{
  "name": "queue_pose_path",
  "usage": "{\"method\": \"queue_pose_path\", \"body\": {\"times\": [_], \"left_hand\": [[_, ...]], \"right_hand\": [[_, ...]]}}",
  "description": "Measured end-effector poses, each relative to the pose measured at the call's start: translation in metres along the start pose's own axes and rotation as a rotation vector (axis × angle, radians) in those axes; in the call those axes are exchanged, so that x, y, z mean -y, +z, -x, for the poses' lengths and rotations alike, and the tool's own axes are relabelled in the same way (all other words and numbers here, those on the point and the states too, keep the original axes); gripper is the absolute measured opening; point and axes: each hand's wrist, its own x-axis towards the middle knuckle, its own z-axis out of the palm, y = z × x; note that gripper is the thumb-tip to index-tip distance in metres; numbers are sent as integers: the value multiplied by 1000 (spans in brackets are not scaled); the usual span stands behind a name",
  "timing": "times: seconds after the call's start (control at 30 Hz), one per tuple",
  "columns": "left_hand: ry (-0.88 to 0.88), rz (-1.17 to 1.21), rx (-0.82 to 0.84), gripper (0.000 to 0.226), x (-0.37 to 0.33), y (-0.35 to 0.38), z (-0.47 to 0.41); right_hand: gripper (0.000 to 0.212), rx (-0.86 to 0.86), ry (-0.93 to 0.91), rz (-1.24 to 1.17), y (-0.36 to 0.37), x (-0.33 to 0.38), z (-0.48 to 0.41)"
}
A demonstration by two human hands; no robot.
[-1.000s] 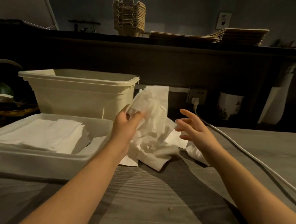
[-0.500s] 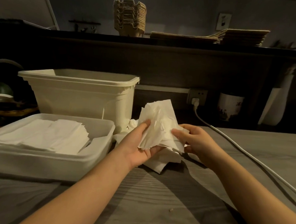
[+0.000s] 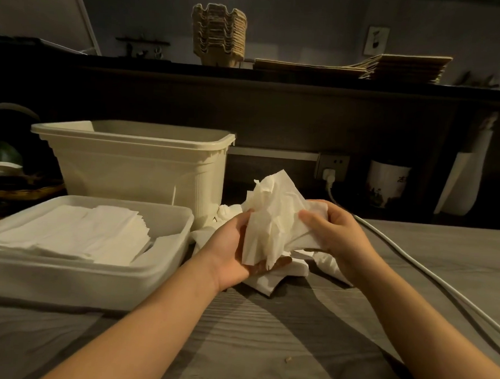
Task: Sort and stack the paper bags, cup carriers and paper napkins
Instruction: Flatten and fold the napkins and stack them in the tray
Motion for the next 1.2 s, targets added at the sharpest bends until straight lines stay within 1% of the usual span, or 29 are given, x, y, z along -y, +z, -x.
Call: {"method": "queue_pose_path", "body": {"times": [0.07,0.13,0.23,0.27,0.37,0.5,0.53,0.57,0.6,0.67,0.7,0.73,0.8,0.9,1.03,1.07,1.13,1.2], "left_hand": [[-5,52,-10,28,0,-2,0],[-3,56,-23,30,1,-4,-1],[0,-8,-1,35,3,-2,-1],[-2,-18,15,40,2,-1,-1],[4,-34,101,64,1,3,2],[24,-133,163,98,2,4,6],[26,-143,156,101,3,5,7],[35,-165,131,99,4,6,8],[46,-199,101,89,5,7,9],[57,-268,60,57,6,9,10],[53,-273,41,44,6,10,10],[49,-256,21,37,6,8,8],[48,-208,2,32,6,6,6],[77,-158,-21,33,5,4,3],[132,-70,-37,33,3,6,3],[138,-52,-35,32,3,7,4],[150,-38,-41,30,3,7,3],[173,-39,-68,27,3,7,2]], "right_hand": [[14,19,34,-12,2,-1,0],[16,10,45,-12,3,-2,1],[7,-31,49,-37,2,-2,1],[4,-44,48,-50,2,-1,1],[8,-84,32,-80,1,1,1],[10,-107,0,-80,2,2,2],[9,-107,-19,-75,1,2,2],[8,-109,-44,-74,1,3,2],[7,-114,-72,-69,0,4,2],[11,-126,-126,-47,-1,5,2],[13,-135,-137,-42,-2,5,2],[14,-143,-134,-42,-2,5,2],[13,-153,-103,-57,-2,4,1],[12,-152,-42,-120,-3,4,1],[21,-145,21,-197,-4,6,1],[20,-130,32,-210,-4,6,1],[10,-105,39,-197,-3,7,2],[4,-122,31,-182,-3,6,2]]}}
